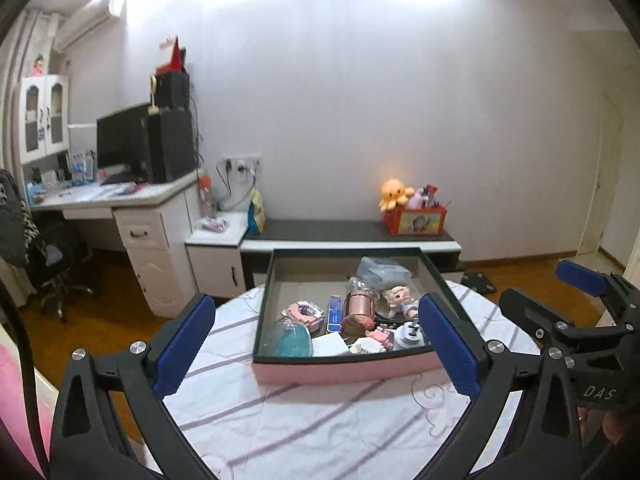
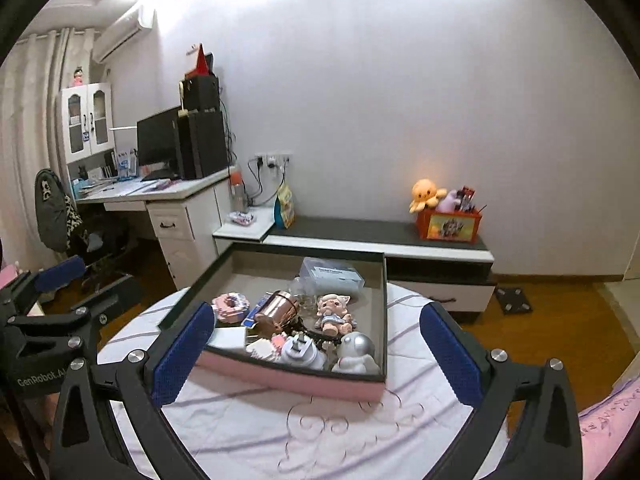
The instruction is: Organize rigid objects
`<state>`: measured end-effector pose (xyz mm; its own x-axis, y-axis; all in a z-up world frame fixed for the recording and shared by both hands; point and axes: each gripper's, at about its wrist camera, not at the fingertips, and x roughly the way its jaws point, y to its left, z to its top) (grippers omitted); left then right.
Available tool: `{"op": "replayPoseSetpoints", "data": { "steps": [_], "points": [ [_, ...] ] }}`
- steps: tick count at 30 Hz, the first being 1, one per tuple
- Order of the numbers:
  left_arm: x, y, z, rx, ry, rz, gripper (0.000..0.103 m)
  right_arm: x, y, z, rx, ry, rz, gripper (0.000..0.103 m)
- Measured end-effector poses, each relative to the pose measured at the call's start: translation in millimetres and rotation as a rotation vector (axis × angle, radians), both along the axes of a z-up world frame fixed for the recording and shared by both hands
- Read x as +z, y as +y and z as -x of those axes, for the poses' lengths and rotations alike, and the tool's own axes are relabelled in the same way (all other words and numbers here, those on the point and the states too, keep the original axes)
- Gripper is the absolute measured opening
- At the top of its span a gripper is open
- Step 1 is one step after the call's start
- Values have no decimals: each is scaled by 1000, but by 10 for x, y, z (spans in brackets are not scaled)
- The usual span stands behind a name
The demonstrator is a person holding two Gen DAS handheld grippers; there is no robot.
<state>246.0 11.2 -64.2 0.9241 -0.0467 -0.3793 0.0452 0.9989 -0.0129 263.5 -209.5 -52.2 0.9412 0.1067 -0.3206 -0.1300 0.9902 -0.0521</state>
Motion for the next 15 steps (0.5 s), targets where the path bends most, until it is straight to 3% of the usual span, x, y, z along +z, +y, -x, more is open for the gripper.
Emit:
{"op": "replayPoseSetpoints", "data": {
  "steps": [8,15],
  "points": [
    [311,-117,753,26,-112,-67,103,156,1,762,-21,-93,-6,103],
    [497,-123,1274,17,-165,-44,103,248,-2,1329,-39,-151,-13,103]
  ]
}}
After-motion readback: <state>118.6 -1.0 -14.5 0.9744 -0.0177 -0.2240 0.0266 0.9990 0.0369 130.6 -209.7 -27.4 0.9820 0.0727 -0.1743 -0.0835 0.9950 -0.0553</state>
